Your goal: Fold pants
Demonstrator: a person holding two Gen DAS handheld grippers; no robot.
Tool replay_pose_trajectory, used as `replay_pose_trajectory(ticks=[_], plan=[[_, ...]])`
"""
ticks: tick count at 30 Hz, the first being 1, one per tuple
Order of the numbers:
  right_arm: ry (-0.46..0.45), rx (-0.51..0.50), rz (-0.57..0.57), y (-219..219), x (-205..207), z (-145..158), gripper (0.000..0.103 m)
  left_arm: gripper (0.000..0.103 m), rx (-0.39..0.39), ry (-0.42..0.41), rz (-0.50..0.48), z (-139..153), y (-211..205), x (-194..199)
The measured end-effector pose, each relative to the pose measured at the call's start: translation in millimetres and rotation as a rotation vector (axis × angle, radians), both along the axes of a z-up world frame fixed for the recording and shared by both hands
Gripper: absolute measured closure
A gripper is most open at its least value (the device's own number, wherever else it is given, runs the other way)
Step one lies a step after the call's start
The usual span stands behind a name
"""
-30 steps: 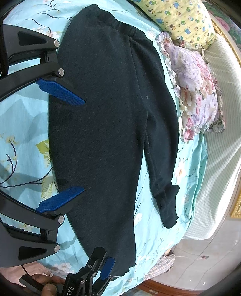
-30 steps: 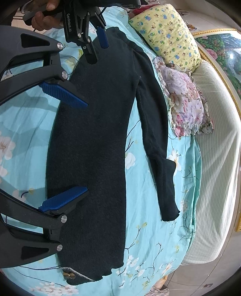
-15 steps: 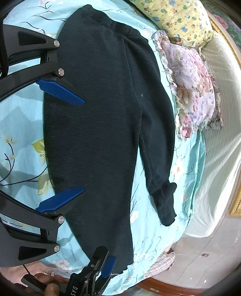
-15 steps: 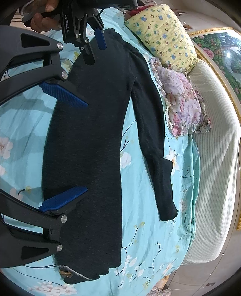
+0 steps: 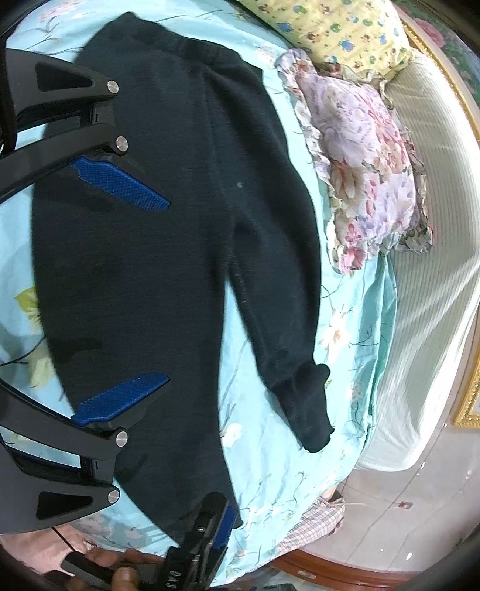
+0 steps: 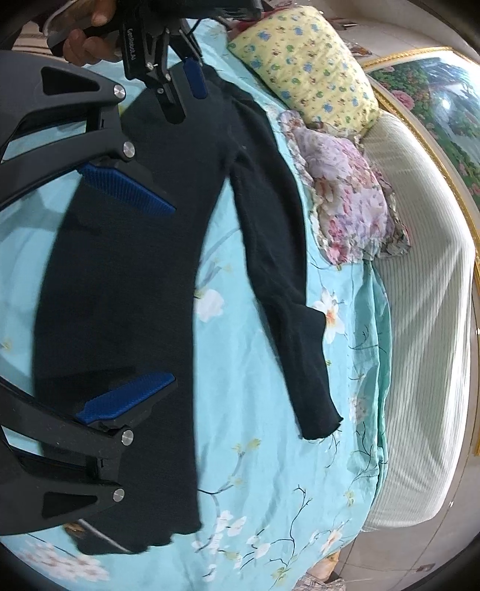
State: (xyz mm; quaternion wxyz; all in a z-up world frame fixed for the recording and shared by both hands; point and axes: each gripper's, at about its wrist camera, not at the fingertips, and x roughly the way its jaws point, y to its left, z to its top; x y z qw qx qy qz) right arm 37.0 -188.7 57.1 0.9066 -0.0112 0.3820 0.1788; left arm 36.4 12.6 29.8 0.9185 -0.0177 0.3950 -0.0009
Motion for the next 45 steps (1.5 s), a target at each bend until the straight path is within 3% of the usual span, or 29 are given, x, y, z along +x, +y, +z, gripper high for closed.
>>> replay_pose_trajectory(ticks=[14, 29, 38, 45], plan=[[0.073, 0.040, -0.056, -31, 95, 22, 0.016, 0.013, -0.034, 0.051, -0.109, 15, 5, 76], [0.175, 0.055, -0.123, -62, 202, 20, 0.016, 0.013, 0.024, 0.096, -0.196, 12, 5, 179], [0.216, 0.064, -0.150, -80, 266, 11, 0.016, 0.013, 0.028, 0.159, -0.298, -5, 0, 246], [0.246, 0.073, -0.106, -79, 297, 3, 0.016, 0.013, 0.010, 0.229, -0.340, -24, 0, 288]])
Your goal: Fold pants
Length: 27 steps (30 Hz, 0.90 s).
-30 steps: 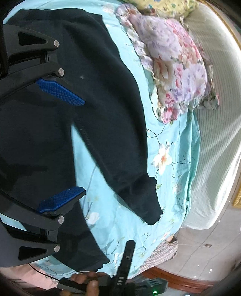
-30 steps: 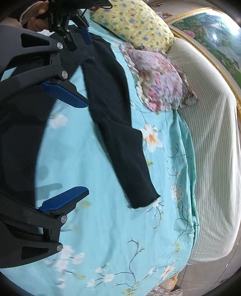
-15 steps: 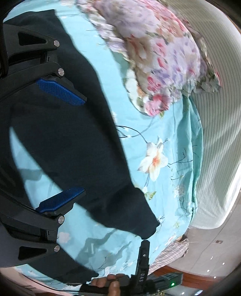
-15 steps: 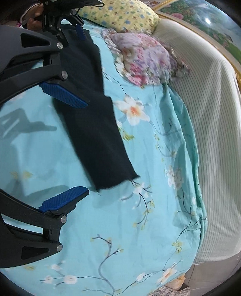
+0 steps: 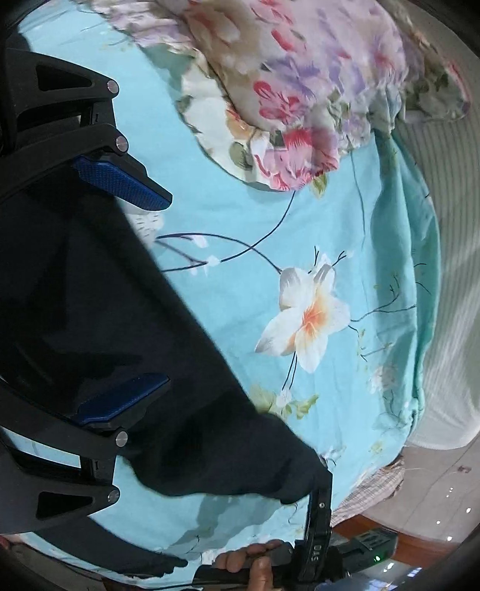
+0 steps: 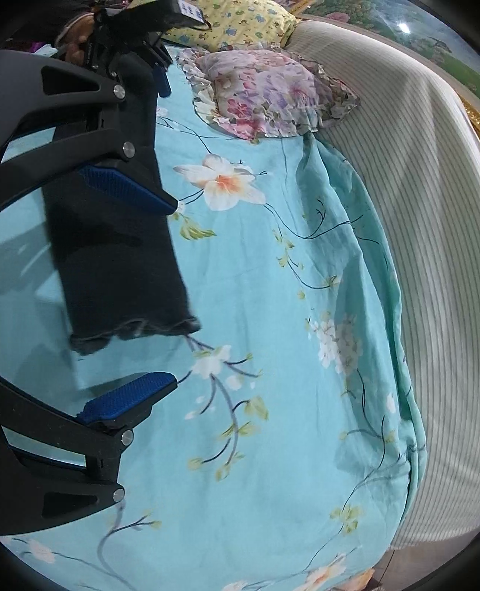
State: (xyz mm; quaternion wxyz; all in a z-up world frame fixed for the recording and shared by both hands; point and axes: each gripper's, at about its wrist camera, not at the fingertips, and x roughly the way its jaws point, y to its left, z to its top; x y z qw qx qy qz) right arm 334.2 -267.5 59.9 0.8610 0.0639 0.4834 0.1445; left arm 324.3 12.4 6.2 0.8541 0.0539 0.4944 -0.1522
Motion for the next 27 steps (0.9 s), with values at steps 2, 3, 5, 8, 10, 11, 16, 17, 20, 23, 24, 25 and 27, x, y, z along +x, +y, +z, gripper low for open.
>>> replay_pose_trajectory(ticks=[2, 3, 5, 8, 10, 11, 16, 17, 20, 23, 24, 25, 27], plan=[[0.003, -0.002, 0.029, 5, 6, -2, 0.019, 0.013, -0.016, 0.038, -0.020, -7, -1, 9], [0.009, -0.006, 0.042, 7, 10, -4, 0.022, 0.015, -0.020, 0.056, -0.028, -11, -3, 13], [0.029, -0.026, 0.053, 9, 15, -10, 0.045, 0.025, -0.018, 0.081, -0.050, -17, -8, 15], [0.053, -0.031, 0.056, 8, 19, -16, 0.070, 0.045, 0.005, 0.081, -0.090, -19, -19, 10], [0.039, -0.026, 0.032, 1, 17, -14, 0.088, 0.077, 0.003, 0.083, -0.126, -18, -25, 4], [0.036, -0.009, 0.022, -3, 15, -13, 0.092, 0.082, 0.004, 0.082, -0.139, -17, -28, 1], [0.007, 0.052, -0.016, -22, -1, 1, 0.096, 0.098, -0.009, 0.029, -0.157, 2, -30, -23], [0.000, 0.055, -0.016, -24, -6, 4, 0.096, 0.098, -0.015, 0.017, -0.158, 7, -31, -29], [-0.025, 0.068, -0.009, -30, -26, 15, 0.096, 0.098, -0.023, -0.011, -0.160, 21, -30, -54], [-0.045, 0.079, 0.003, -36, -48, 24, 0.096, 0.099, -0.046, -0.031, -0.166, 33, -34, -81], [-0.050, 0.083, 0.007, -38, -56, 27, 0.096, 0.099, -0.056, -0.037, -0.168, 36, -34, -89], [-0.058, 0.085, 0.013, -40, -66, 32, 0.097, 0.099, -0.064, -0.041, -0.168, 40, -31, -98], [-0.075, 0.090, 0.024, -43, -83, 38, 0.097, 0.099, -0.084, -0.051, -0.164, 48, -29, -119]])
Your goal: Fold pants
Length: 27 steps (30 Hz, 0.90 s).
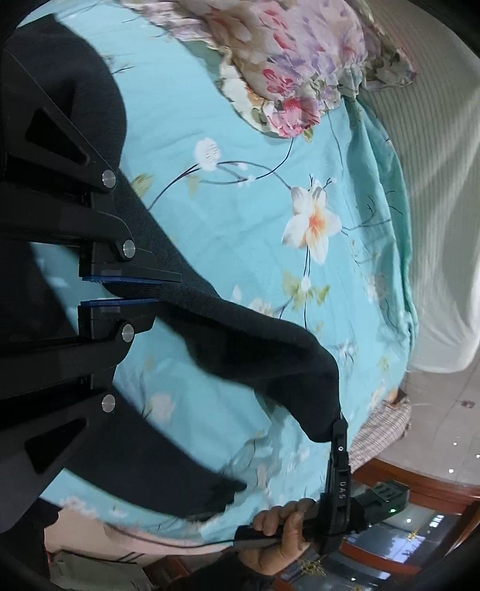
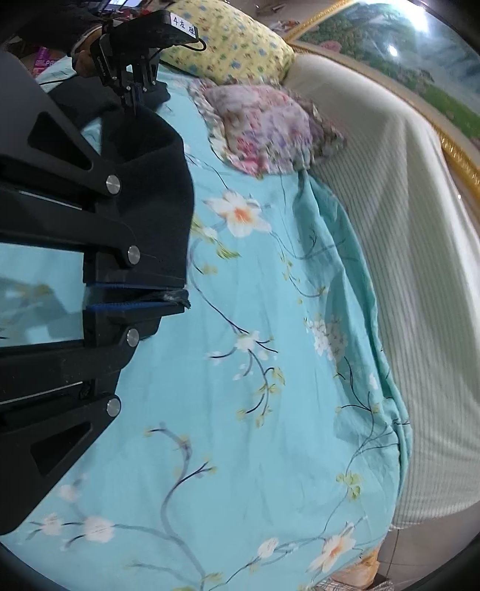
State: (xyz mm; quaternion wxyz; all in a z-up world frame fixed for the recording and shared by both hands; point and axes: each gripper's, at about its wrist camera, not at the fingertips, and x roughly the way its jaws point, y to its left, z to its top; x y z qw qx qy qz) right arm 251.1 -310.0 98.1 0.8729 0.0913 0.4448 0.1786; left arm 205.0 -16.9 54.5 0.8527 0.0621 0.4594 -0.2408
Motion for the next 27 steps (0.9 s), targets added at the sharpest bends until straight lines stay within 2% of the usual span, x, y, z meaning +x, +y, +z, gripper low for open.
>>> replay_pose_trajectory(ticks=[6, 11, 18, 23, 27], plan=[[-0.064, 0.009, 0.022, -11, -54, 13, 0.097, 0.099, -0.052, -0.010, 0.006, 5, -7, -53], [-0.090, 0.034, 0.022, -29, -98, 5, 0.097, 0.099, -0.069, 0.009, 0.011, -4, -9, -90], [-0.109, 0.089, 0.026, -52, -151, -10, 0.098, 0.099, -0.102, 0.004, 0.015, -8, -10, -117], [-0.126, 0.082, 0.020, -59, -177, -11, 0.100, 0.099, -0.121, -0.010, 0.007, -4, -13, -136], [-0.124, 0.064, 0.024, -60, -193, -13, 0.101, 0.099, -0.100, -0.014, -0.007, -11, -18, -150]])
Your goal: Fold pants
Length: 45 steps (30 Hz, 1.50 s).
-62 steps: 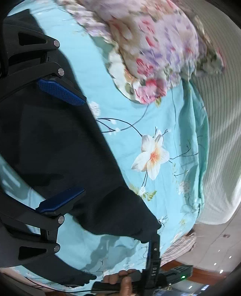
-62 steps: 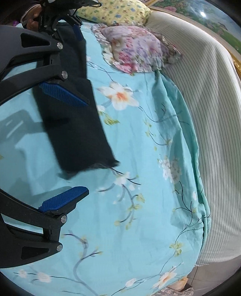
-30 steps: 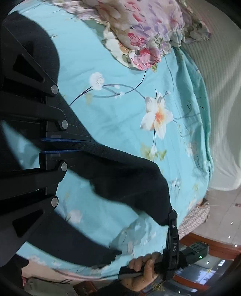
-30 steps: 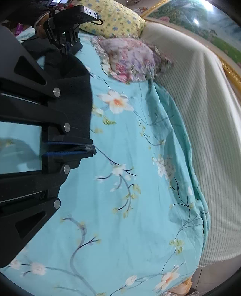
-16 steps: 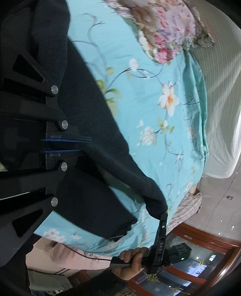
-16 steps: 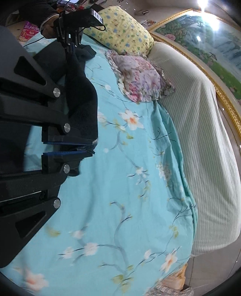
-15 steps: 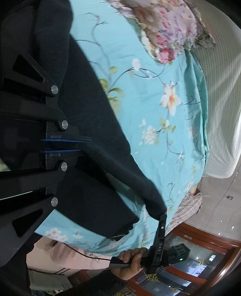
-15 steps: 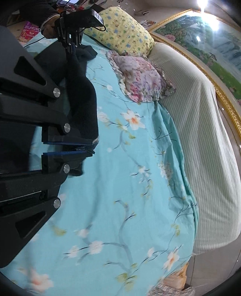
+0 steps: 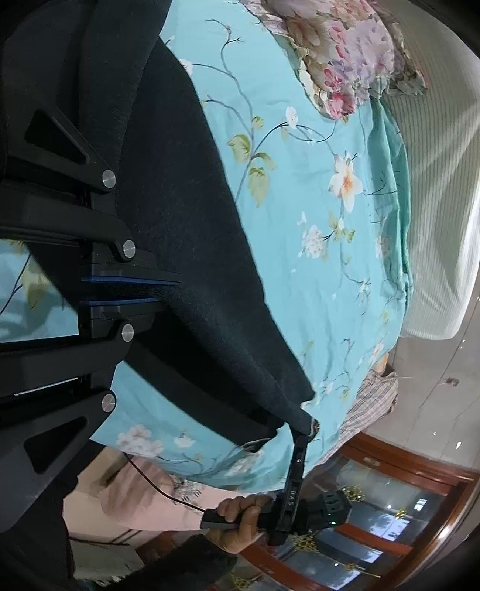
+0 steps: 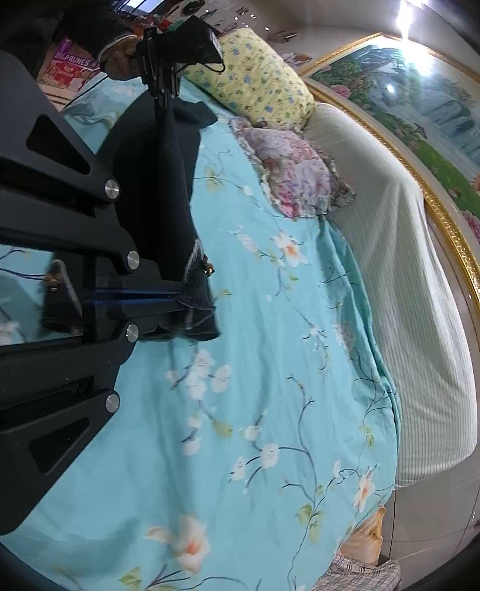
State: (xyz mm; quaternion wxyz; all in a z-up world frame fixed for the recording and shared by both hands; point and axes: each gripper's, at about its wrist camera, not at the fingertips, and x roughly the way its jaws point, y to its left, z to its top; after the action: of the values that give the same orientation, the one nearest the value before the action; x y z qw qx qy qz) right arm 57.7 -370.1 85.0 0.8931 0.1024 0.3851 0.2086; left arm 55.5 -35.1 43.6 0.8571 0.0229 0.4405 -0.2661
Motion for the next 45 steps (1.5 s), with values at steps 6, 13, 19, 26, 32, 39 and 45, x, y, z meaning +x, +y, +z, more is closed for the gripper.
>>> replay_pose_trajectory(ticks=[6, 13, 19, 26, 32, 39, 45], plan=[[-0.005, 0.002, -0.014, 0, -22, -1, 0.101, 0.099, 0.005, 0.006, -0.011, -8, 1, -14], [0.027, -0.018, -0.030, -1, -40, -15, 0.101, 0.099, 0.039, 0.016, -0.025, -22, -5, -21], [0.077, -0.051, -0.067, -2, -44, -36, 0.101, 0.093, 0.060, 0.063, -0.023, -43, -8, -21], [0.063, -0.099, -0.124, 0, -56, -23, 0.093, 0.071, -0.019, 0.088, 0.046, -38, 11, -30], [-0.017, -0.055, -0.146, 7, -66, 5, 0.056, 0.059, -0.083, 0.083, 0.161, -22, 39, -39], [-0.025, 0.007, 0.001, 72, -52, 13, 0.056, 0.049, -0.113, 0.101, 0.373, -11, 90, -36], [0.011, 0.052, 0.154, 140, -36, -3, 0.056, 0.048, -0.111, 0.146, 0.554, -9, 142, -27]])
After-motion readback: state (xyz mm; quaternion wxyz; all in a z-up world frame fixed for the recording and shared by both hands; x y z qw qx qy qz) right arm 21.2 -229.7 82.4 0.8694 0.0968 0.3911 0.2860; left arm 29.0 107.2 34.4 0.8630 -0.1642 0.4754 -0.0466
